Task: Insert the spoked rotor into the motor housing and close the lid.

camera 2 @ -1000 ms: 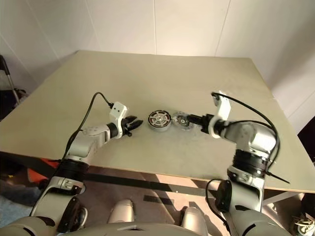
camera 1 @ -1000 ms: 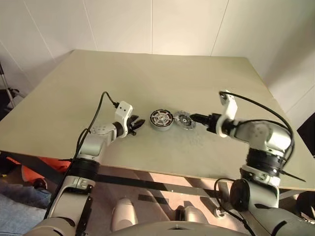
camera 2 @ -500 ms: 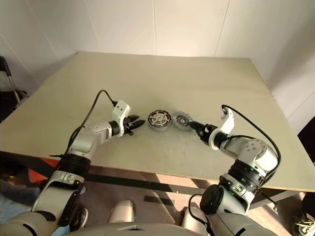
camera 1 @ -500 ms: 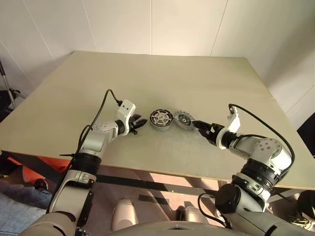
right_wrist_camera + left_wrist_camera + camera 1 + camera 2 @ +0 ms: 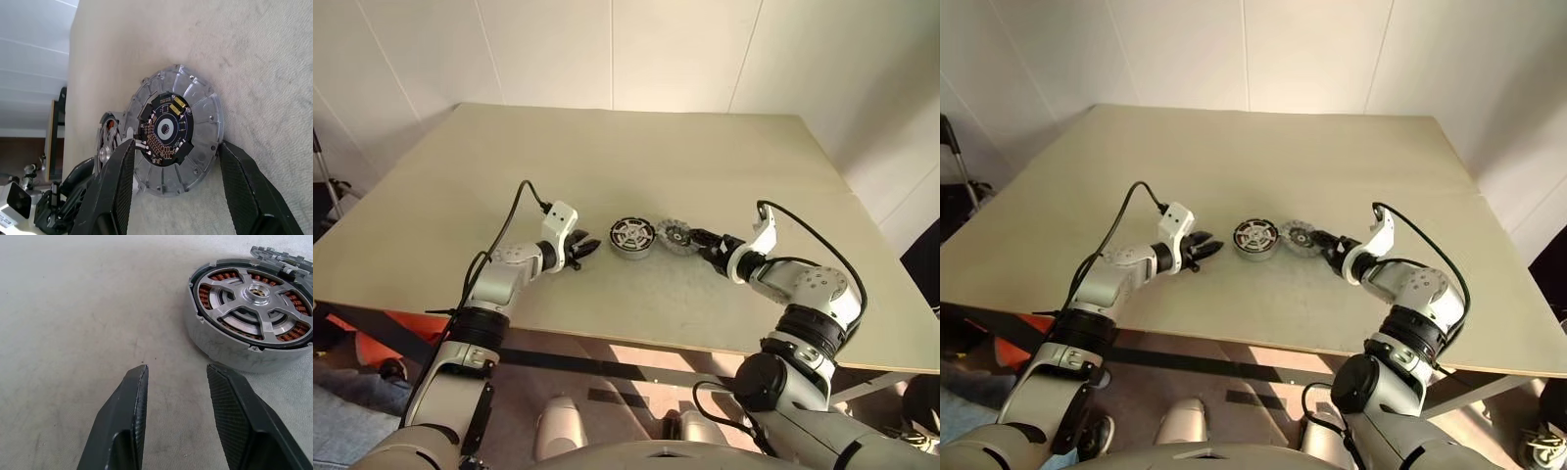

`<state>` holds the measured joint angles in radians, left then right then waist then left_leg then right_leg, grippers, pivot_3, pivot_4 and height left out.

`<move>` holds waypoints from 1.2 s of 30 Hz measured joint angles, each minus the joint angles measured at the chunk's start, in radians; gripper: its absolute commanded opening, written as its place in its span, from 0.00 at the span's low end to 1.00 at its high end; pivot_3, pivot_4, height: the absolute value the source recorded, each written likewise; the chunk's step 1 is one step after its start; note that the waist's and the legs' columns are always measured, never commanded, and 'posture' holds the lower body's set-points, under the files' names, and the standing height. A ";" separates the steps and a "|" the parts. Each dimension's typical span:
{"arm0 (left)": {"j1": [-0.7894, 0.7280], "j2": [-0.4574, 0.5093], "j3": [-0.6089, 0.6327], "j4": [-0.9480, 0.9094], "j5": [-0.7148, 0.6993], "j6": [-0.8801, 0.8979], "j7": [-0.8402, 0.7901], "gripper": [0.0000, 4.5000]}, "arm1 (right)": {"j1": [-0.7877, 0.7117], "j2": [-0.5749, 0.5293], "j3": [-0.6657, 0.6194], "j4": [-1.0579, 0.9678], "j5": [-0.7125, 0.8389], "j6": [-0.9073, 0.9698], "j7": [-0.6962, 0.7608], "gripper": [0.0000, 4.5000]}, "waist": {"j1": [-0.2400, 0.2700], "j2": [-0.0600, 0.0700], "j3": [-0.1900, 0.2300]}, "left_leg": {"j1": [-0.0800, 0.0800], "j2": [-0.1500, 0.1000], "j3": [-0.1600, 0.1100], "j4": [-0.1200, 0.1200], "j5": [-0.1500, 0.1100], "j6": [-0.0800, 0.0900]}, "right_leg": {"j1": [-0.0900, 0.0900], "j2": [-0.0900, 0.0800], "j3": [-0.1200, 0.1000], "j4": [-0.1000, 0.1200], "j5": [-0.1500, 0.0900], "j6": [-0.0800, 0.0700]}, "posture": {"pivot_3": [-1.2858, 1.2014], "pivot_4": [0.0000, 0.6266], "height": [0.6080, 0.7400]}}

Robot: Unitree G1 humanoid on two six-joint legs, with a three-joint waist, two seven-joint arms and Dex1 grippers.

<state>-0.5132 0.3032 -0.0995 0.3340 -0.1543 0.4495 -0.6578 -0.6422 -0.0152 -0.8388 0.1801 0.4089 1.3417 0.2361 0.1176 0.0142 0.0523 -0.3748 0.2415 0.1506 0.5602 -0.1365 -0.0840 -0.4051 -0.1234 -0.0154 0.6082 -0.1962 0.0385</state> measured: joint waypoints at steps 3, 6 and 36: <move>0.000 0.005 0.000 -0.003 0.000 0.000 0.001 0.45 | -0.013 -0.018 0.008 0.054 0.021 -0.043 -0.015 0.67 | 0.001 0.000 0.000 | 0.000 0.000 0.000 0.000 0.000 0.000 | 0.000 0.000 0.000 0.000 0.000 0.000 | 0.52 0.00 1.00; 0.000 0.008 0.001 -0.003 0.000 0.000 0.004 0.45 | -0.024 -0.035 0.016 0.095 0.039 -0.075 -0.026 0.67 | 0.002 0.000 0.000 | 0.000 0.000 0.000 0.000 0.000 0.000 | 0.000 0.000 0.000 0.000 0.000 0.000 | 0.52 0.00 1.00; -0.022 0.012 0.015 0.052 0.013 -0.018 0.040 0.45 | -0.186 0.126 0.069 -0.155 0.373 0.082 -0.322 0.67 | 0.005 0.000 0.000 | -0.010 0.000 0.000 -0.004 0.000 0.000 | -0.010 0.000 -0.002 0.000 0.003 -0.006 | 0.52 0.00 1.00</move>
<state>-0.5353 0.3152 -0.0848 0.3858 -0.1416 0.4320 -0.6173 -0.8286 0.1109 -0.7694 0.0246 0.7821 1.4234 -0.0856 0.1228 0.0146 0.0526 -0.3848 0.2415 0.1506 0.5564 -0.1365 -0.0842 -0.4155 -0.1229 -0.0170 0.6077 -0.1934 0.0321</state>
